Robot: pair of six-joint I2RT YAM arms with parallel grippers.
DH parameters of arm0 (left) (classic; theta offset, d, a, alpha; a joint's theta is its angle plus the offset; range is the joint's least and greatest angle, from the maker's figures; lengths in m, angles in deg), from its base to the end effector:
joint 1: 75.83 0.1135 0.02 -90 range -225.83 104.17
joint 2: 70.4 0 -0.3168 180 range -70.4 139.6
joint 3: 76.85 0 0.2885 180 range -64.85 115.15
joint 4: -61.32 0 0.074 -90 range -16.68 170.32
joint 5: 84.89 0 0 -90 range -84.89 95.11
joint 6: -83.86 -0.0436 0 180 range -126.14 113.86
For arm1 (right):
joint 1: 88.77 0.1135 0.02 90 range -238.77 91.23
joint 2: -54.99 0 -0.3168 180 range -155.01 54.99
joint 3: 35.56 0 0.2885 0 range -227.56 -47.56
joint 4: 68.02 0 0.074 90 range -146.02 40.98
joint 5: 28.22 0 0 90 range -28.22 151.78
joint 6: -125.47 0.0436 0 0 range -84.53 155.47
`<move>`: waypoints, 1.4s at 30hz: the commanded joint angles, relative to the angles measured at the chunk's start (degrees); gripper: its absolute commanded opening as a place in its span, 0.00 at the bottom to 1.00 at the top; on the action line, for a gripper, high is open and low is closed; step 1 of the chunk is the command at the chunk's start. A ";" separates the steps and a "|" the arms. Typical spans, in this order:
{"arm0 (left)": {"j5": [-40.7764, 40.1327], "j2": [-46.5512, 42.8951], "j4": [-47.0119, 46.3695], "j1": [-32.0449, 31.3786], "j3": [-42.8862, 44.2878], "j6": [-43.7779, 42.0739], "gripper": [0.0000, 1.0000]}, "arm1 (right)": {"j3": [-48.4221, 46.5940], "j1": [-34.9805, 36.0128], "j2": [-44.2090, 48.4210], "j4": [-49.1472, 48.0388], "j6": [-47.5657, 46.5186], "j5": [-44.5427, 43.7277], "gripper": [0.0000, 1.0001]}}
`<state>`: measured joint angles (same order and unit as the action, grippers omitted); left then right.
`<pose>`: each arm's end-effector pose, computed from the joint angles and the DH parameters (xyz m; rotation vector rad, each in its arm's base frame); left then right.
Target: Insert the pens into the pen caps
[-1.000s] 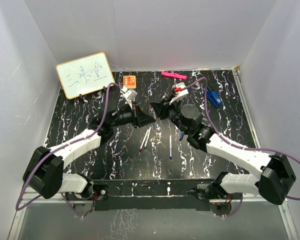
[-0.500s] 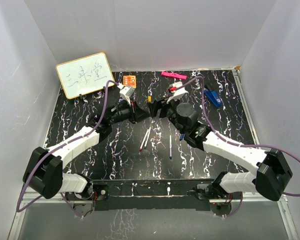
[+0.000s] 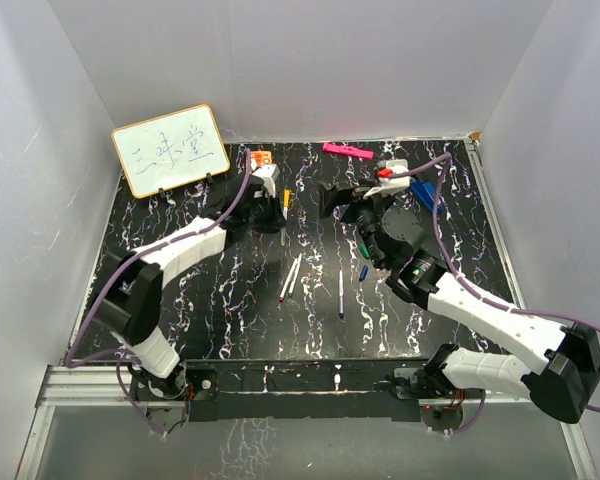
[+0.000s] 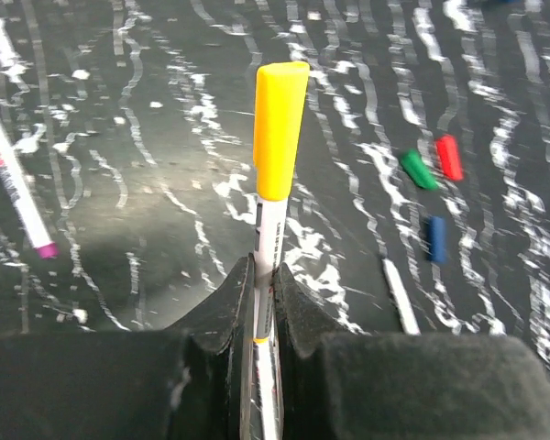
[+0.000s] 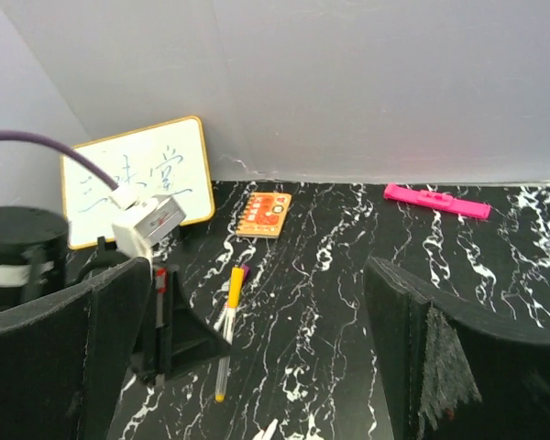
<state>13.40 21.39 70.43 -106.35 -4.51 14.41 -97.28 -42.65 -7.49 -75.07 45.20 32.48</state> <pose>0.3455 -0.2110 0.2781 0.2773 2.1204 -0.6870 0.2049 0.1823 0.4029 -0.0501 1.4881 0.4171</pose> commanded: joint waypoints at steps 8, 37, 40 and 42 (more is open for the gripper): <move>-17.25 15.62 15.62 0.57 17.46 -2.18 0.00 | 3.08 0.18 2.42 1.75 2.58 -4.13 0.98; -18.96 31.49 23.14 4.28 31.53 -0.11 0.00 | 3.48 0.19 0.17 3.75 3.96 -4.49 0.98; -18.29 31.40 23.07 4.33 31.68 0.18 0.01 | 3.33 0.19 0.08 3.78 3.89 -4.29 0.98; -18.14 31.03 23.02 4.34 31.70 0.22 0.03 | 3.23 0.19 -0.09 3.84 3.86 -4.18 0.98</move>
<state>-5.98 52.69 91.45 -102.44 25.63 14.02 -93.56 -42.65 -7.43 -69.56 49.07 28.26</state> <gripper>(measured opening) 0.065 0.980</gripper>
